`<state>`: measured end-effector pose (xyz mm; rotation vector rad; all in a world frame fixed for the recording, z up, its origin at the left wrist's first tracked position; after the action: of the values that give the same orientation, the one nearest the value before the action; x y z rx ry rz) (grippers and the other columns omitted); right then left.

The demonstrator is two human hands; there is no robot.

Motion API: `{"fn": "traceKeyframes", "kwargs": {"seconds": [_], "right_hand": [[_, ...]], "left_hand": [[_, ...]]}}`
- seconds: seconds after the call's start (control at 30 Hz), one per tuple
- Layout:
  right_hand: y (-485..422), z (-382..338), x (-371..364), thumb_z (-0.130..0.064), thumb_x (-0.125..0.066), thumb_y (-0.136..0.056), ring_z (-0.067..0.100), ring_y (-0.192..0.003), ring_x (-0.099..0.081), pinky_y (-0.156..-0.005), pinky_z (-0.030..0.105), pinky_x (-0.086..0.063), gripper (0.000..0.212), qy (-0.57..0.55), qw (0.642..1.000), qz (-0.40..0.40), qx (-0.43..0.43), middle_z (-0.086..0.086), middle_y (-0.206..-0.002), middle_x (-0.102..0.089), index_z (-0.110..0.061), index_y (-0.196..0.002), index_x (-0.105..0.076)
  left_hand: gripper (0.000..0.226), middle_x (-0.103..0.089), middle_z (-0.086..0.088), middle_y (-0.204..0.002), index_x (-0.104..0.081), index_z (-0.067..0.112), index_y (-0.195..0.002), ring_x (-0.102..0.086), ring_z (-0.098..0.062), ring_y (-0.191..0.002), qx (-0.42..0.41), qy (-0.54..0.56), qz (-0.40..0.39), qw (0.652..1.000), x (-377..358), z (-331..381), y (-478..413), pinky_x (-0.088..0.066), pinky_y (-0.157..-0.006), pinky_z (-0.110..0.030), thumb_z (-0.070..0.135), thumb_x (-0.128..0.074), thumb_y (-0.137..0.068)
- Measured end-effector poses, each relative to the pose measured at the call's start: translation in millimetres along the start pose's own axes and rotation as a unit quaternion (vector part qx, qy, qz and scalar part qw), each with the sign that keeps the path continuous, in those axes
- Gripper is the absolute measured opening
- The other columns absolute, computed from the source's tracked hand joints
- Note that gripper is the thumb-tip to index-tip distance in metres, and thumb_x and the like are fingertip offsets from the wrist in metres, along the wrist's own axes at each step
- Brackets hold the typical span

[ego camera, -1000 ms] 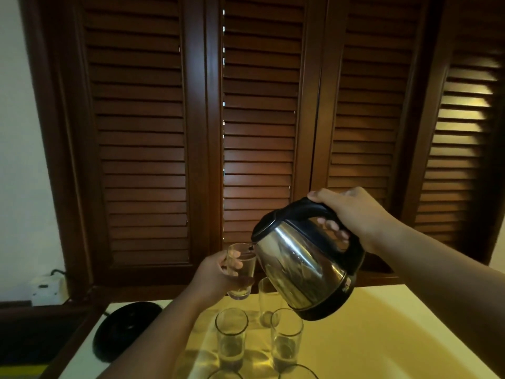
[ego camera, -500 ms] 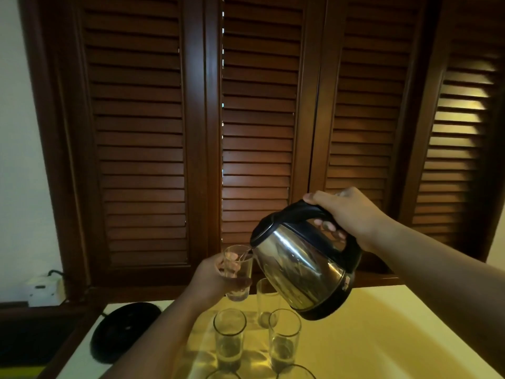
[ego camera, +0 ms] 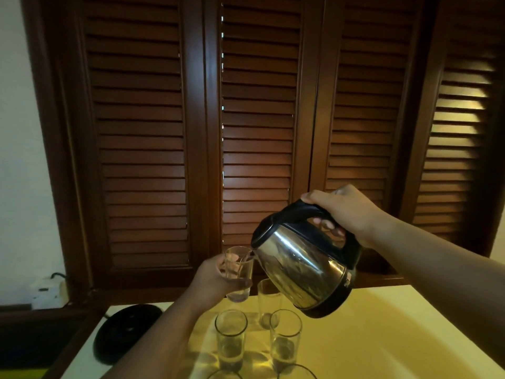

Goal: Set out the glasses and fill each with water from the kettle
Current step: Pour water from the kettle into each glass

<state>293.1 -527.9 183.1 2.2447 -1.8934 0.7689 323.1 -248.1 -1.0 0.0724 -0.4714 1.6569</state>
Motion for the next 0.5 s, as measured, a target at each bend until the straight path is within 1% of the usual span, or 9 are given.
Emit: {"fn": "traceKeyframes", "kwargs": {"seconds": [0.1, 0.17, 0.23, 0.27, 0.37, 0.5], "right_hand": [[-1.9, 1.9, 1.4, -0.051, -0.069, -0.090, 0.019, -0.044, -0.043, -0.042, 0.025, -0.035, 0.061, 0.001, 1.000, 0.001, -0.002, 0.012, -0.063, -0.056, 0.009, -0.088, -0.073], [-2.0, 2.4, 1.6, -0.051, -0.069, -0.090, 0.019, -0.044, -0.043, -0.043, 0.026, -0.035, 0.058, -0.002, 1.000, -0.002, -0.008, 0.011, -0.062, -0.055, 0.007, -0.087, -0.074], [-1.6, 2.9, 1.1, -0.051, -0.068, -0.092, 0.018, -0.043, -0.042, -0.044, 0.026, -0.035, 0.053, 0.000, 1.000, -0.009, -0.009, 0.009, -0.059, -0.055, 0.001, -0.084, -0.075], [-1.5, 2.9, 0.5, -0.051, -0.068, -0.092, 0.018, -0.043, -0.042, -0.044, 0.026, -0.035, 0.053, 0.001, 1.000, -0.012, -0.007, 0.009, -0.059, -0.055, 0.001, -0.084, -0.075], [-2.6, 3.2, -1.1, -0.050, -0.069, -0.092, 0.018, -0.043, -0.043, -0.041, 0.024, -0.035, 0.060, 0.003, 1.000, -0.007, -0.003, 0.012, -0.062, -0.056, 0.010, -0.087, -0.073], [-1.6, 0.6, -2.5, -0.050, -0.068, -0.093, 0.016, -0.041, -0.044, -0.041, 0.023, -0.035, 0.050, 0.007, 1.000, -0.002, 0.006, 0.008, -0.057, -0.056, -0.004, -0.077, -0.075]], "left_hand": [[0.059, -0.080, 0.003, -0.099, -0.072, 0.022, -0.114, -0.077, -0.012, -0.092, 0.007, 0.009, 0.001, 1.000, -0.3, -2.6, 1.8, -0.061, -0.085, -0.036, 0.017, -0.098, -0.061], [0.059, -0.080, 0.004, -0.102, -0.071, 0.025, -0.116, -0.076, -0.010, -0.094, 0.010, 0.007, -0.002, 1.000, -0.9, -3.2, 4.2, -0.061, -0.086, -0.035, 0.021, -0.097, -0.063], [0.059, -0.079, 0.006, -0.104, -0.070, 0.028, -0.117, -0.075, -0.008, -0.095, 0.011, 0.003, -0.010, 1.000, -1.3, -4.2, 6.1, -0.060, -0.084, -0.033, 0.026, -0.097, -0.063], [0.060, -0.079, 0.007, -0.105, -0.070, 0.029, -0.117, -0.075, -0.008, -0.096, 0.014, 0.002, -0.011, 1.000, -1.3, -5.0, 6.6, -0.059, -0.083, -0.032, 0.028, -0.097, -0.063], [0.063, -0.078, 0.005, -0.106, -0.070, 0.027, -0.119, -0.075, -0.008, -0.096, 0.021, -0.002, -0.007, 1.000, -0.4, -6.8, 6.5, -0.059, -0.079, -0.028, 0.028, -0.097, -0.062], [0.063, -0.078, 0.003, -0.107, -0.069, 0.027, -0.119, -0.075, -0.008, -0.096, 0.023, 0.003, -0.001, 1.000, -0.6, -5.5, 6.9, -0.057, -0.074, -0.022, 0.025, -0.097, -0.063]]}}
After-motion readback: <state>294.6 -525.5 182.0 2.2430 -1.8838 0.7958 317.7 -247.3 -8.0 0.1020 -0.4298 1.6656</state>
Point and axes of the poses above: each hand's wrist, its own y-axis away from the middle knuckle, its own x-axis out of the back of the hand, z = x × y, the point moved 2 cm from there along -y, towards the middle knuckle
